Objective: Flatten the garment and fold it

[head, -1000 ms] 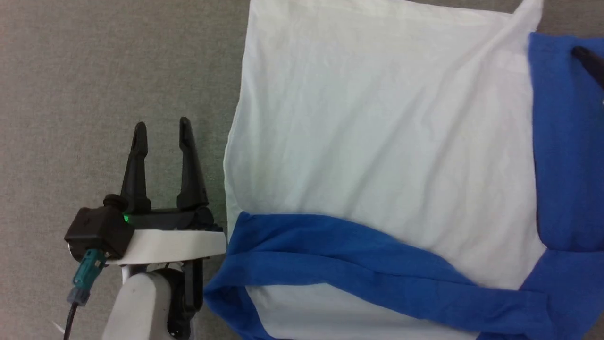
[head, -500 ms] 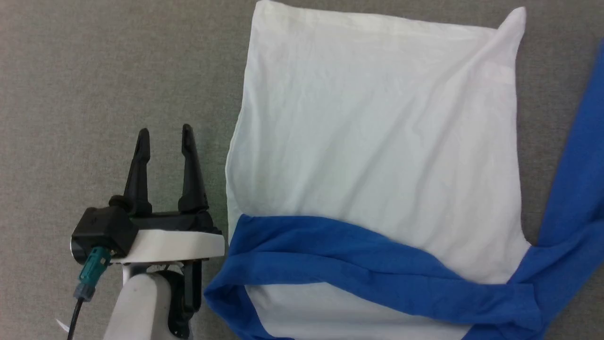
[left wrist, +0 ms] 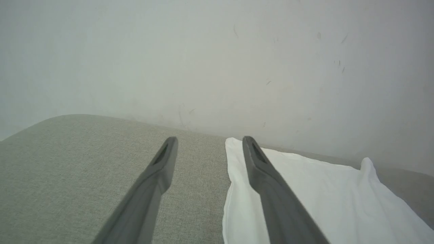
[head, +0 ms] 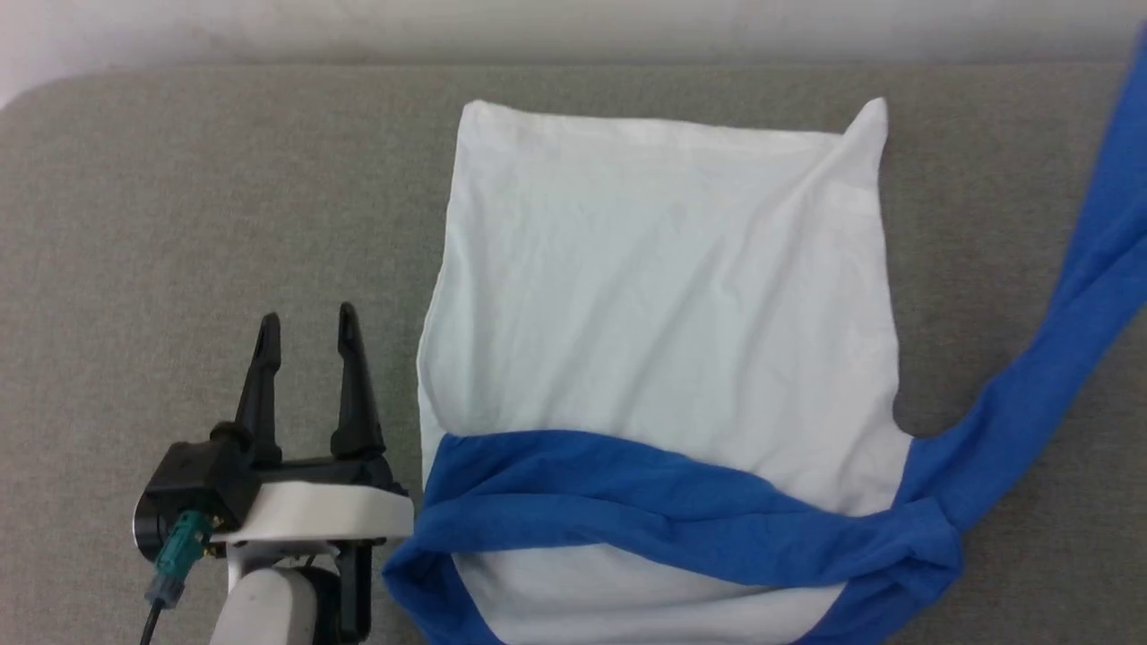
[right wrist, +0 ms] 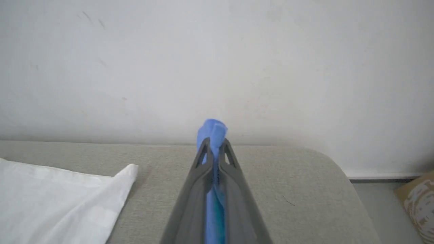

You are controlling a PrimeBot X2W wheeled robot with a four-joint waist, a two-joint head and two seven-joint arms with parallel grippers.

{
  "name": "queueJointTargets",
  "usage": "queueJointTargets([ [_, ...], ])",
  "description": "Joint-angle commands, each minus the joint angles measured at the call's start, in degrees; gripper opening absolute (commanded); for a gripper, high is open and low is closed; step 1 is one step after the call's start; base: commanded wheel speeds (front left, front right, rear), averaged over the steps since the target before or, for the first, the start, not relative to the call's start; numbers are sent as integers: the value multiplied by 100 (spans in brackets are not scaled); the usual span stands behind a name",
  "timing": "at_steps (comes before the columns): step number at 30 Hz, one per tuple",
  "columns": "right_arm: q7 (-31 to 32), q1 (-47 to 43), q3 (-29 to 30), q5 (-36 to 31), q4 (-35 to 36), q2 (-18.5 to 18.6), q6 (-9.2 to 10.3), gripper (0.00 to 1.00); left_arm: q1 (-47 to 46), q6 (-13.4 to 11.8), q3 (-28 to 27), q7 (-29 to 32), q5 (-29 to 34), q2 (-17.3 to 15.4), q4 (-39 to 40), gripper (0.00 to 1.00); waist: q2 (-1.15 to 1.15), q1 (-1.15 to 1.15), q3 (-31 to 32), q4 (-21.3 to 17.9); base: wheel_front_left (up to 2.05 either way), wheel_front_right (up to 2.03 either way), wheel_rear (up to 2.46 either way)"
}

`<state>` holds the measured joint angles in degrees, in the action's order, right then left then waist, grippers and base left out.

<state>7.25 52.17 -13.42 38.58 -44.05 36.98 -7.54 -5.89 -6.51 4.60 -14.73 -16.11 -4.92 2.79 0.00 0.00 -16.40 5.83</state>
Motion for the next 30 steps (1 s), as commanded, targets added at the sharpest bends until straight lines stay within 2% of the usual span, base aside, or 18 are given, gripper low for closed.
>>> queueJointTargets([
  [1, -63, -170, -119, -44, 175, -180, 5, 0, 103, 44, -37, -16, 22, -36, -18, 100, 0, 0, 438, -226, 0, 0, 0],
  [6, -119, -687, -593, -176, 1129, -874, 5, 0, 346, 24, -75, 85, -16, -120, 13, 100, 0, 0, 852, -356, 0, 0, 0],
  [11, -64, -1314, -931, -227, 2033, -1805, 5, 0, 546, 1, -74, 208, -50, -168, 81, 100, 0, 0, 1111, -431, 0, 0, 0],
  [18, 169, -2178, -1754, -225, 2704, -2967, 5, 0, 636, 18, 29, 352, -66, -192, 157, 100, 0, 0, 1182, -353, 0, 0, 0],
  [23, 301, -2664, -2497, -131, 2726, -3302, 5, 0, 614, 36, 89, 390, -83, -199, 127, 100, 0, 0, 1079, -279, 0, 0, 0],
  [30, 327, -3029, -3558, 280, 2378, -3405, 5, 0, 527, 61, 203, 387, -91, -176, 22, 100, 0, 0, 939, -216, 0, 0, 0],
])
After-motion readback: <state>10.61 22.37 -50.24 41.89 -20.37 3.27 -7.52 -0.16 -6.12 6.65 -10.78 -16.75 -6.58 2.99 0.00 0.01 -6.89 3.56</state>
